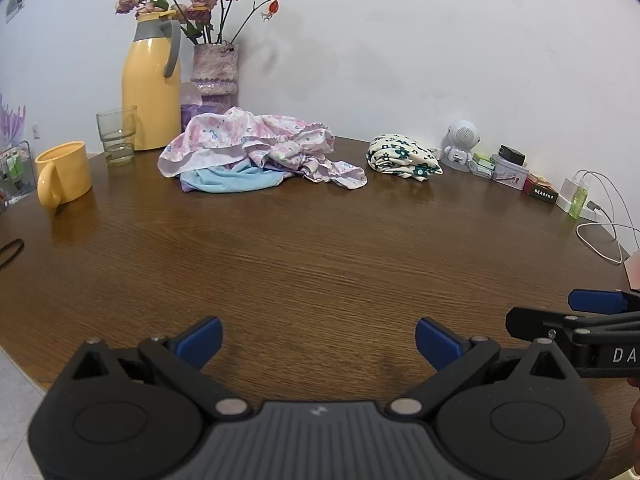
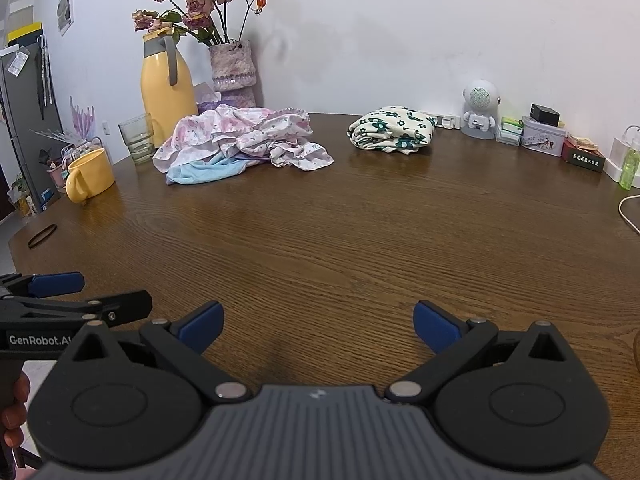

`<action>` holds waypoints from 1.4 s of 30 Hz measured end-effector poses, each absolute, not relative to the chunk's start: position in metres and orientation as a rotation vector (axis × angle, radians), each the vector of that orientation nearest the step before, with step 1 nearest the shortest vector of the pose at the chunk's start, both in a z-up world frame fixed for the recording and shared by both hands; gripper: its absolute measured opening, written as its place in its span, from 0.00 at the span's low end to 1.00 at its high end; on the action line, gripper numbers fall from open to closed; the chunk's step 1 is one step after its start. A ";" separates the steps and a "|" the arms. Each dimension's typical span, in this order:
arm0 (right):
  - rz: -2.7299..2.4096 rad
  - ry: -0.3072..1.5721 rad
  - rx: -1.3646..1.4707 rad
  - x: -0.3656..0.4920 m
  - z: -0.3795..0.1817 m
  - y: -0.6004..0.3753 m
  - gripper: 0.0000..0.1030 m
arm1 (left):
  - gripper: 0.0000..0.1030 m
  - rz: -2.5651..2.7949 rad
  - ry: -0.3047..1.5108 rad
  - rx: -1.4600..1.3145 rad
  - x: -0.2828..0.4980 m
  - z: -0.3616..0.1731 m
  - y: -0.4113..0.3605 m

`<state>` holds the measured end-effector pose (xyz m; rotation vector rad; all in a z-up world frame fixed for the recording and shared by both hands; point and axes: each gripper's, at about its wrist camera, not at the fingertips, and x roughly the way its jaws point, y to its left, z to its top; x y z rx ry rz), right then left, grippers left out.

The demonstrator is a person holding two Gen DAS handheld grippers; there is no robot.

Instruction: Fold clothes

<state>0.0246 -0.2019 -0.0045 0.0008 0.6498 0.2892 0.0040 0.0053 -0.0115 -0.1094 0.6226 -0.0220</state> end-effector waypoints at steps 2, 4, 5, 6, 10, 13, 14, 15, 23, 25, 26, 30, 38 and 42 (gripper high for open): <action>0.290 0.652 0.000 0.025 -0.005 -0.201 1.00 | 1.00 -0.021 0.625 -0.111 0.005 -0.012 0.006; 0.291 0.654 -0.002 0.026 -0.006 -0.201 1.00 | 1.00 -0.020 0.627 -0.112 0.006 -0.013 0.006; 0.291 0.656 -0.002 0.026 -0.007 -0.201 1.00 | 1.00 -0.021 0.628 -0.113 0.006 -0.013 0.007; 0.292 0.657 -0.004 0.027 -0.007 -0.200 1.00 | 1.00 -0.021 0.629 -0.114 0.007 -0.014 0.007; 0.296 0.662 -0.012 0.030 -0.008 -0.198 1.00 | 1.00 -0.021 0.636 -0.114 0.010 -0.016 0.009; 0.300 0.665 -0.019 0.036 -0.009 -0.195 1.00 | 1.00 -0.016 0.636 -0.114 0.014 -0.016 0.012; 0.304 0.664 -0.023 0.039 -0.008 -0.194 1.00 | 1.00 -0.012 0.635 -0.114 0.017 -0.016 0.015; 0.308 0.662 -0.028 0.042 -0.008 -0.193 1.00 | 1.00 -0.007 0.634 -0.114 0.020 -0.015 0.017; 0.370 0.621 -0.077 0.083 0.011 -0.174 1.00 | 1.00 0.025 0.592 -0.076 0.064 0.000 0.047; 0.390 0.603 -0.109 0.102 0.019 -0.165 1.00 | 1.00 0.033 0.578 -0.039 0.084 0.006 0.054; 0.400 0.594 -0.126 0.112 0.022 -0.161 1.00 | 1.00 0.037 0.571 -0.020 0.094 0.009 0.058; 0.416 0.566 -0.177 0.164 0.034 -0.141 1.00 | 1.00 0.060 0.572 0.033 0.144 0.015 0.075; 0.415 0.524 -0.325 0.294 0.036 -0.091 1.00 | 0.98 0.141 0.638 0.059 0.262 0.008 0.127; 0.392 0.572 -0.327 0.363 0.026 -0.080 0.98 | 0.96 0.166 0.649 0.084 0.303 0.002 0.150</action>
